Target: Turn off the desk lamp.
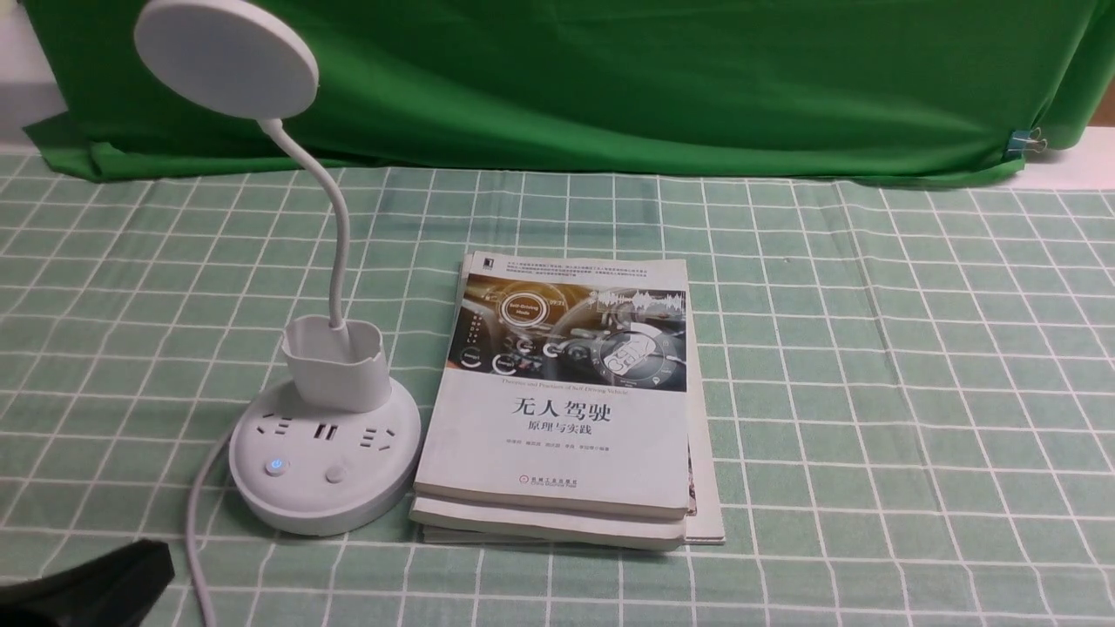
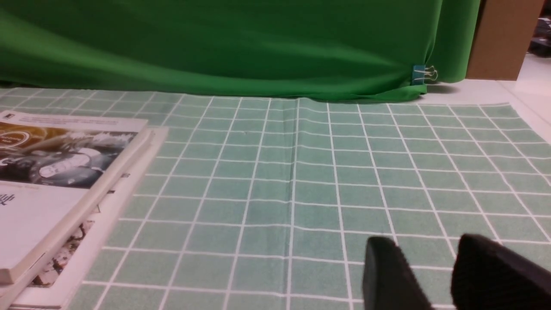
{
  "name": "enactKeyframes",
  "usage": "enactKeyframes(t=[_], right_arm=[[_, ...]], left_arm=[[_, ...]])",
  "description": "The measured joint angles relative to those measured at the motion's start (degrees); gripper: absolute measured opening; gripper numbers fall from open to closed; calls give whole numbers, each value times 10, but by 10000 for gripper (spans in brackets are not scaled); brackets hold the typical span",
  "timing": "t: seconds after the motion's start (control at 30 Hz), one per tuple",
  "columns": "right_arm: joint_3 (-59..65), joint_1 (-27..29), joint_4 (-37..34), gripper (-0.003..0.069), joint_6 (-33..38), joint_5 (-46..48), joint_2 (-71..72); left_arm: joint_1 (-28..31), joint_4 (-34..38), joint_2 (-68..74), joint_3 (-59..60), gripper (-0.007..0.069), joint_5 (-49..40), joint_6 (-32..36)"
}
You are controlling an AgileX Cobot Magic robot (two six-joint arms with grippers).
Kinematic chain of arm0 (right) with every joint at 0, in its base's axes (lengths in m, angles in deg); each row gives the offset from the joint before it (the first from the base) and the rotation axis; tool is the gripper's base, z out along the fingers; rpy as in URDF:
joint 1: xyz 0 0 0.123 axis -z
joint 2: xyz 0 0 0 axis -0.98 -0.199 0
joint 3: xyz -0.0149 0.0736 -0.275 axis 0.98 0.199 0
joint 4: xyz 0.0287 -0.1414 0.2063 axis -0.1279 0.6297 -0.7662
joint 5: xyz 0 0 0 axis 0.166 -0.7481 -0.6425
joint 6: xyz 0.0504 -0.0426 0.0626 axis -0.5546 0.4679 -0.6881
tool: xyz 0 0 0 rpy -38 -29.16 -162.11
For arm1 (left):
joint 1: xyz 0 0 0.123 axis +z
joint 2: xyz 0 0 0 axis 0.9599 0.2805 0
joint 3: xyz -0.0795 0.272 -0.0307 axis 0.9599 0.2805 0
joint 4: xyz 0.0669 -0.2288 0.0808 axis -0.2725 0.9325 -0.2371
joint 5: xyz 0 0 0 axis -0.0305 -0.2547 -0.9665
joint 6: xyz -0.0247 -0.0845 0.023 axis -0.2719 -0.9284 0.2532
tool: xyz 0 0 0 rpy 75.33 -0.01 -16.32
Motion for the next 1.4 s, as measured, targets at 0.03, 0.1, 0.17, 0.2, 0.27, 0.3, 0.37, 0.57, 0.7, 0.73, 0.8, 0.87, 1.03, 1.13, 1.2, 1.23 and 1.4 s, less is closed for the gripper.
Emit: enactKeyframes(t=[0.03, 0.1, 0.17, 0.2, 0.27, 0.3, 0.37, 0.57, 0.7, 0.73, 0.8, 0.87, 1.03, 1.13, 1.2, 1.23, 1.4], right_arm=[[0, 0, 0, 242, 0, 0, 0], [0, 0, 0, 242, 0, 0, 0], [0, 0, 0, 242, 0, 0, 0], [0, 0, 0, 242, 0, 0, 0], [0, 0, 0, 242, 0, 0, 0], [0, 0, 0, 242, 0, 0, 0], [0, 0, 0, 242, 0, 0, 0], [0, 0, 0, 242, 0, 0, 0], [0, 0, 0, 242, 0, 0, 0], [0, 0, 0, 242, 0, 0, 0], [0, 0, 0, 242, 0, 0, 0], [0, 0, 0, 242, 0, 0, 0], [0, 0, 0, 242, 0, 0, 0], [0, 0, 0, 242, 0, 0, 0], [0, 0, 0, 242, 0, 0, 0], [0, 0, 0, 242, 0, 0, 0], [0, 0, 0, 242, 0, 0, 0]], left_arm=[[0, 0, 0, 3, 2, 0, 0], [0, 0, 0, 7, 2, -2, 0], [0, 0, 0, 9, 2, -3, 0], [0, 0, 0, 9, 2, -1, 0], [0, -1, 0, 9, 2, 9, 0], [0, -1, 0, 9, 2, 11, 0], [0, -6, 0, 9, 2, 22, 0], [19, -41, -18, 22, 2, 58, 0], [72, -48, -71, 48, 2, 71, 0], [89, -48, -93, 55, 2, 73, 0], [110, -48, -123, 72, 2, 74, 0], [120, -48, -146, 84, 2, 75, 0], [126, -50, -166, 88, 2, 73, -25], [126, -53, -166, 88, 2, 54, -29], [126, -59, -166, 88, 2, 38, -30], [126, -60, -166, 88, 2, 28, -30], [126, -60, -166, 88, 2, -5, -30]])
